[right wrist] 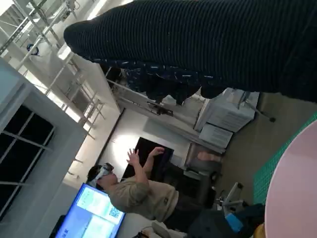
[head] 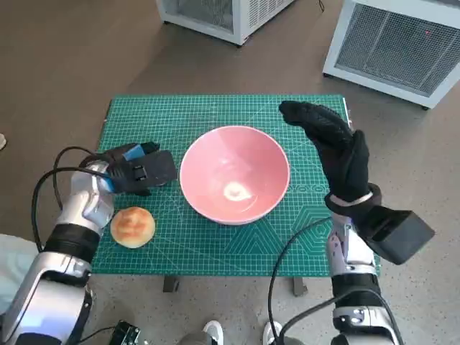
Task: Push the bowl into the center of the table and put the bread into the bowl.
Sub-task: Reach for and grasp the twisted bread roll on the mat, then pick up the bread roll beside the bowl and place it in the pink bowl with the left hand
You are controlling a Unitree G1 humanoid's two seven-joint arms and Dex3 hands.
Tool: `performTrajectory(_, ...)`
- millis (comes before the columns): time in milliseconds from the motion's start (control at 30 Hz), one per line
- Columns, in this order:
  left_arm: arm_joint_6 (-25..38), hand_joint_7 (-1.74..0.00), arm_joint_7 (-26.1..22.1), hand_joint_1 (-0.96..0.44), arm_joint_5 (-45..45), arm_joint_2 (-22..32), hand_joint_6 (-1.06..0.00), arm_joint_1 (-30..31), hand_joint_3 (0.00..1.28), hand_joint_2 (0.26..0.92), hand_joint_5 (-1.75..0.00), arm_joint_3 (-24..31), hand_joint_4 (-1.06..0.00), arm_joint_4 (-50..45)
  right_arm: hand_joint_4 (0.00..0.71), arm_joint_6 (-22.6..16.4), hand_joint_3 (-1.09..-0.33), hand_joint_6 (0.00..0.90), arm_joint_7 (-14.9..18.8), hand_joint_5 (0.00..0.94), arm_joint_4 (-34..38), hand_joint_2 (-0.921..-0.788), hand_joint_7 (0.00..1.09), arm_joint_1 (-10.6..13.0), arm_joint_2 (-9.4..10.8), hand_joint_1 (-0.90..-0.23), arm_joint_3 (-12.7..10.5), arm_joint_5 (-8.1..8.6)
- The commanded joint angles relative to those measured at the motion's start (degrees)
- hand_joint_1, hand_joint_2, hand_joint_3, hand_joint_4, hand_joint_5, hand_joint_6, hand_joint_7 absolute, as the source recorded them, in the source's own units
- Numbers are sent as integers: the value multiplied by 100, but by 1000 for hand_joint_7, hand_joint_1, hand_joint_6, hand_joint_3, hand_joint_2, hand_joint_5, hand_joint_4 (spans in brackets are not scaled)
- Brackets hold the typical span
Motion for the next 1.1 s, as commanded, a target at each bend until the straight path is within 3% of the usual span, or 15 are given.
performTrajectory(33,-608,-153,563,169,147,17,-704,19,83,877,-690,-137,-610,228,254,50,-698,8,77,4,45,-921,664,122,15,-782,1,53)
performTrajectory(67,-728,-496,657,108,148,34,-663,31,84,893,-890,-146,-639,269,253,50,-699,9,82,4,50,-921,664,122,17,-782,0,56)
performTrajectory(133,-944,-787,842,55,151,71,-647,56,78,906,-1061,-156,-659,336,252,49,-699,10,93,3,47,-921,664,125,19,-782,-2,63)
performTrajectory(267,-1202,-1049,1042,12,166,123,-664,59,65,916,-1168,-175,-665,397,251,57,-700,10,97,3,20,-921,664,136,27,-779,-1,65)
performTrajectory(600,-1171,-1158,951,1,-58,297,-652,52,62,920,-1158,116,-675,-124,251,33,-707,10,109,2,10,-921,664,154,49,-771,16,65)
performTrajectory(1100,-734,-1163,865,2,-367,722,-639,929,54,920,-1134,1211,-706,-3441,253,-7,-721,12,155,3,22,-921,664,172,33,-770,18,79)
